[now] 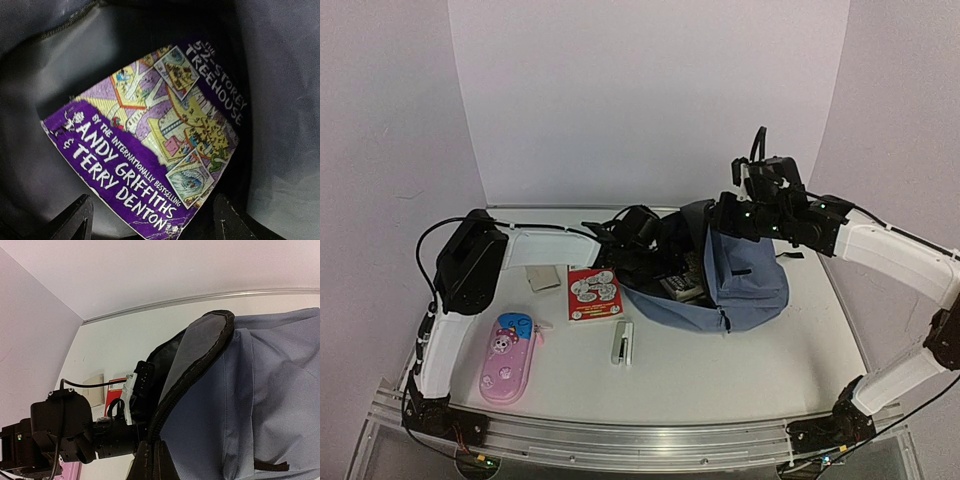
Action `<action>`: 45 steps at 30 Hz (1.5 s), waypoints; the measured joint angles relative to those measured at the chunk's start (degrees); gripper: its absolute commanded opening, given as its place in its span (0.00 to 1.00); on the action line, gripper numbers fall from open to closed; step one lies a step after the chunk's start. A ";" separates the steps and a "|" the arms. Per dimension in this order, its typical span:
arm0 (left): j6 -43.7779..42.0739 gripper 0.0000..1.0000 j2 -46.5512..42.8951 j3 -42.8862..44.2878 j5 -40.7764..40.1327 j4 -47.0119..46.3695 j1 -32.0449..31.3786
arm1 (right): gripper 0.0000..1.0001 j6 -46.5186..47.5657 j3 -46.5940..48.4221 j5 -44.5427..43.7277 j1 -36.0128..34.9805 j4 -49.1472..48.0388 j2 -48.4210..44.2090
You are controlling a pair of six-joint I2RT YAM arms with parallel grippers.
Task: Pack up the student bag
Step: Place the book in the student bag.
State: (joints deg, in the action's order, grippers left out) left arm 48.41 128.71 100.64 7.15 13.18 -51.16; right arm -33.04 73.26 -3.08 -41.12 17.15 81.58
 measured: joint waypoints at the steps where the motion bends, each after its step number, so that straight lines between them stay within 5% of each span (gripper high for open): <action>1: -0.09 0.83 -0.09 0.00 -0.03 0.02 0.04 | 0.00 0.00 -0.02 -0.04 0.00 0.01 0.00; 24: -3.29 0.83 6.37 8.44 4.64 -2.16 -0.18 | 0.00 -0.31 -1.16 -1.06 0.00 0.02 -2.38; 34: -4.88 0.85 -0.28 -0.24 -3.03 -1.73 -1.20 | 0.00 -2.09 -5.67 -6.00 0.03 -0.06 -6.40; 45: -3.37 0.86 -1.15 0.14 -6.67 1.62 -1.02 | 0.00 -3.22 -6.56 -6.55 0.11 -0.38 -6.96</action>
State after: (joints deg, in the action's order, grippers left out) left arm 45.04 127.56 100.78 0.48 14.80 -52.18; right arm -36.26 66.70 -9.63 -41.01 16.78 74.62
